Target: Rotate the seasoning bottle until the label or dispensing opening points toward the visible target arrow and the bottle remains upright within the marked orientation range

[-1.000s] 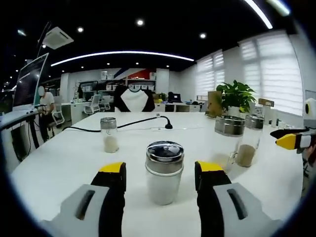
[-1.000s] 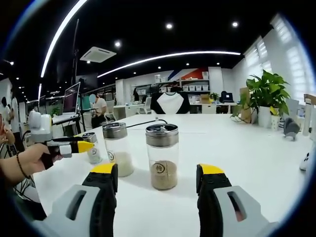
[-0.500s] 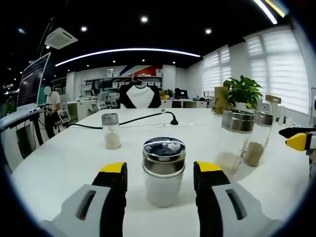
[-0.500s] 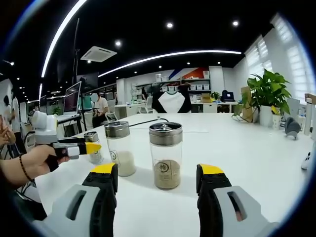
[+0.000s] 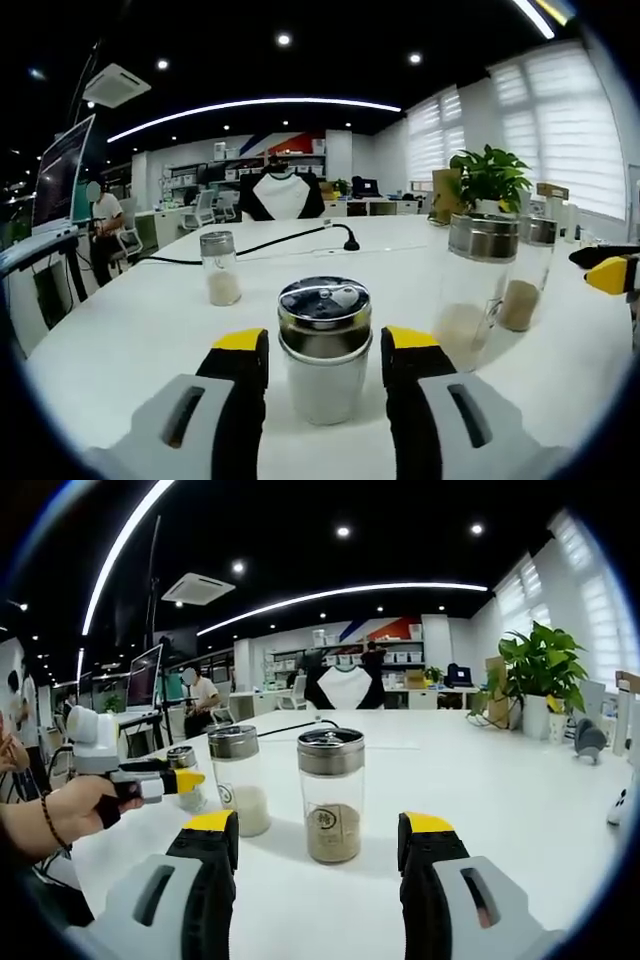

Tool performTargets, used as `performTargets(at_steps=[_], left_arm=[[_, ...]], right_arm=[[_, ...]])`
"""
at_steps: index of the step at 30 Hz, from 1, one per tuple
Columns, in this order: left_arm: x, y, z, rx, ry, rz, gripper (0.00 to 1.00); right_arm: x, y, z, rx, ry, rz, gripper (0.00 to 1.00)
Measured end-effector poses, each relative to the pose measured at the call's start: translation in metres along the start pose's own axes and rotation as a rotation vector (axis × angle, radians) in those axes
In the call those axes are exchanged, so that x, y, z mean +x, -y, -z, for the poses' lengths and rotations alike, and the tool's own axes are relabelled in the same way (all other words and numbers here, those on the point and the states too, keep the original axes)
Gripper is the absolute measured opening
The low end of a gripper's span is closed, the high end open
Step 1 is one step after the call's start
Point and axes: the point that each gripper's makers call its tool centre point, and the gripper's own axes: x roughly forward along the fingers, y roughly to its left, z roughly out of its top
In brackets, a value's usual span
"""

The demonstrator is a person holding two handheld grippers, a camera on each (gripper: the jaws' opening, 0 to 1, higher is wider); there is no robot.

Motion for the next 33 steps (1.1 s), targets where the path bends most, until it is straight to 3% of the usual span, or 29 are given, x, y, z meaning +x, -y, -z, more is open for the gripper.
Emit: performTargets(at_steps=[3, 5, 7, 9, 33], left_arm=[[-0.0007, 0.0002, 0.0001, -0.004, -0.001, 0.007, 0.46], [-0.0007, 0.0002, 0.0006, 0.003, -0.006, 0.014, 0.38], [-0.0009, -0.0002, 0.0026, -0.011, -0.012, 0.016, 0.36], [0.0002, -0.0005, 0.0021, 0.021, -0.006, 0.025, 0.36], [0.0001, 0.0, 0.0021, 0.01, 0.013, 0.046, 0.35]], right_arm=[[0.0006, -0.0004, 0.0, -0.01, 0.001, 0.001, 0.66], [0.0011, -0.0015, 0.0, -0.005, 0.002, -0.002, 0.66], [0.0017, -0.0024, 0.0005, -0.009, -0.001, -0.004, 0.66], [0.0021, -0.0029, 0.0007, -0.005, -0.003, -0.006, 0.66], [0.0032, -0.0053, 0.0001, -0.009, -0.007, -0.011, 0.66]])
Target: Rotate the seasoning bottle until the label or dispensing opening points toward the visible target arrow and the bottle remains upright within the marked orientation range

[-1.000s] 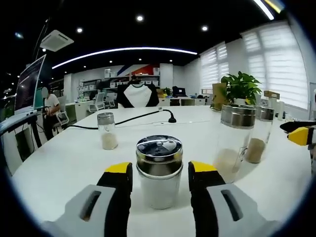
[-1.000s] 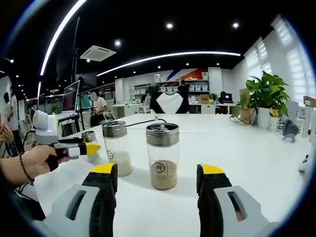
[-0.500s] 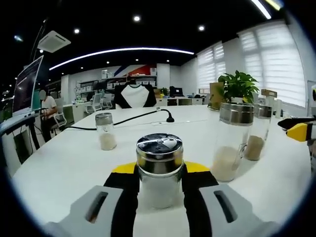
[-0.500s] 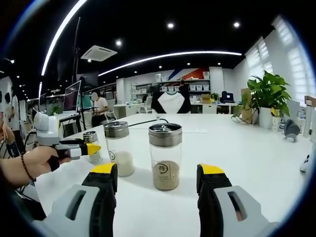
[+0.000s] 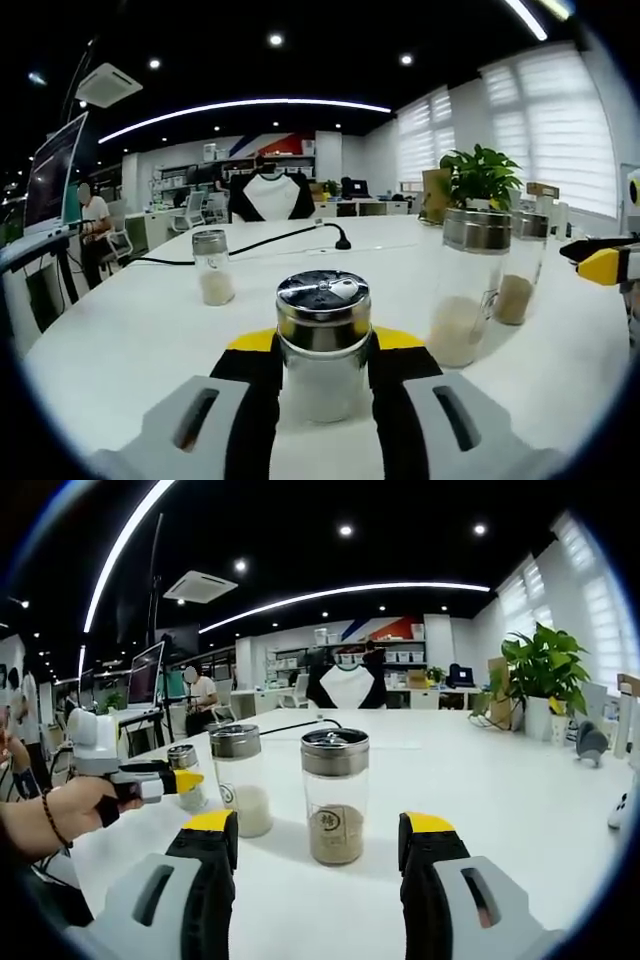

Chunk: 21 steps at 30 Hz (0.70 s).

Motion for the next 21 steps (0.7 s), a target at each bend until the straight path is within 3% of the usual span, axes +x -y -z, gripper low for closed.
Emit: performTargets(at_steps=[21], left_arm=[[-0.0001, 0.0033, -0.0015, 0.008, 0.037, 0.091, 0.35]], right_arm=[[0.0002, 0.0049, -0.0027, 0.003, 0.001, 0.012, 0.67]])
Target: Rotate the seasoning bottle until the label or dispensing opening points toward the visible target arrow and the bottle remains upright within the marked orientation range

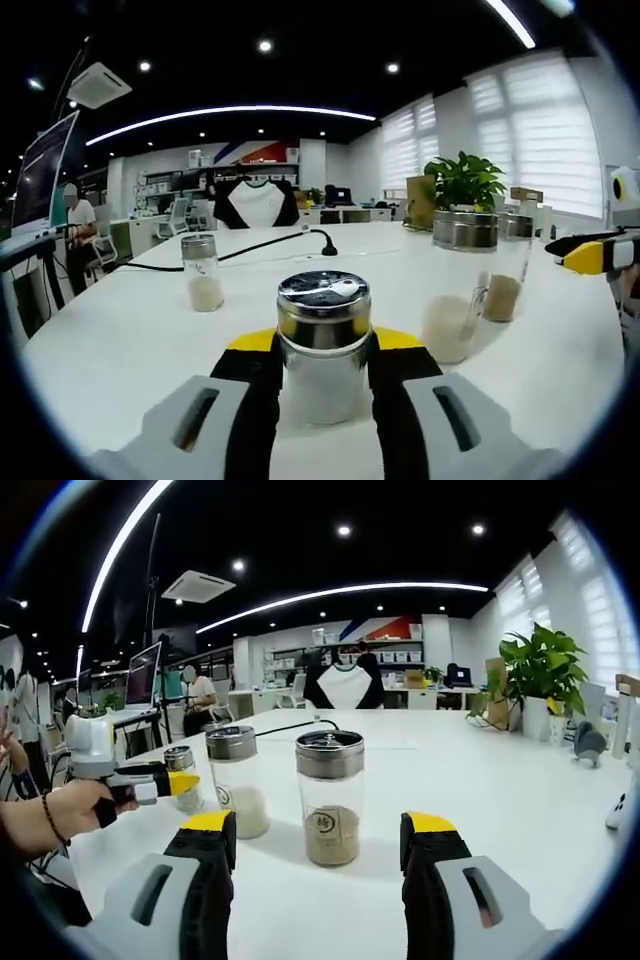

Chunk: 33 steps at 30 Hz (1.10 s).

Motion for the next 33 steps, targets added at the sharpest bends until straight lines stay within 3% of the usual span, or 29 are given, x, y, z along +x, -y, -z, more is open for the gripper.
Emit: performTargets(at_steps=[18, 33], left_arm=[[0.0, 0.004, 0.0, 0.031, -0.002, 0.19, 0.35], [0.001, 0.013, 0.0, 0.069, -0.006, 0.431, 0.35]], right_arm=[[-0.001, 0.003, 0.002, 0.005, -0.002, 0.004, 0.67], [-0.001, 0.003, 0.002, 0.001, -0.002, 0.002, 0.67]])
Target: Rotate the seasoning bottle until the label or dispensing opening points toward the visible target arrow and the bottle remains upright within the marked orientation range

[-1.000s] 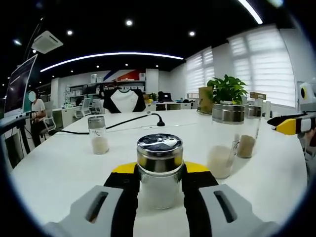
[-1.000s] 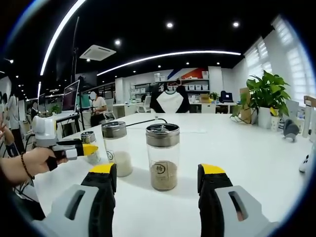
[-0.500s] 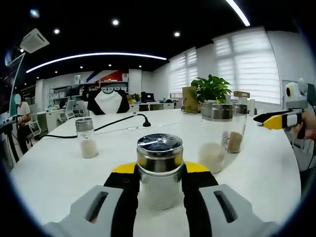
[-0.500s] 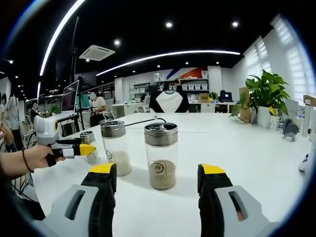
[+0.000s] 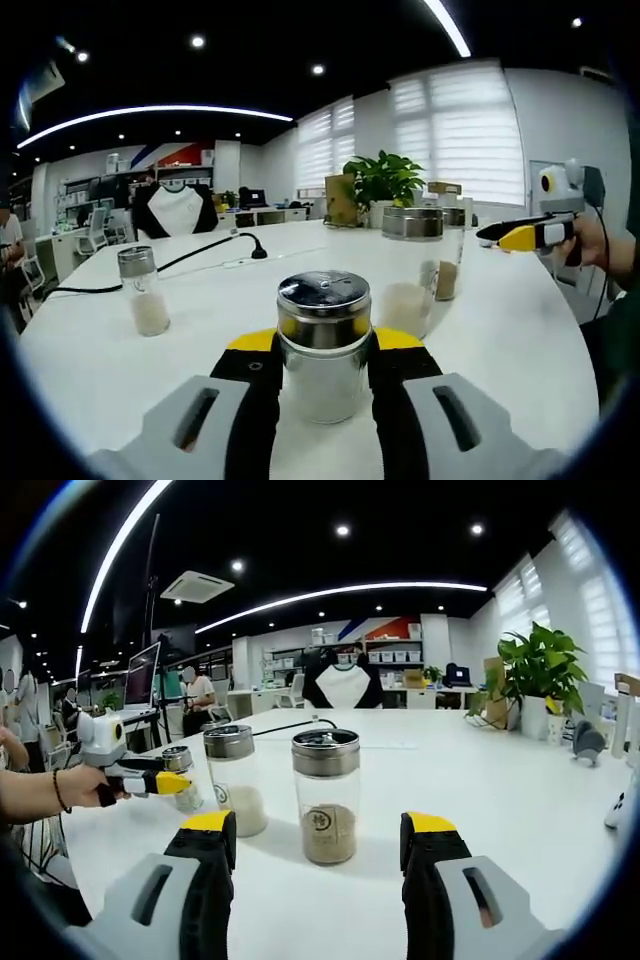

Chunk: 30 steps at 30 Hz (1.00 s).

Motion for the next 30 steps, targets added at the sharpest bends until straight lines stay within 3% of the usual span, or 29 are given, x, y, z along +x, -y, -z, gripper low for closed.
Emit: performTargets(at_steps=[18, 30], left_arm=[[0.0019, 0.0058, -0.0004, 0.046, 0.004, 0.257, 0.35], [0.0021, 0.0084, -0.0005, 0.071, -0.006, 0.382, 0.35]], right_arm=[[-0.0007, 0.0024, -0.0009, -0.002, 0.0, 0.007, 0.67], [-0.0007, 0.0026, -0.0017, -0.003, 0.001, 0.009, 0.67]])
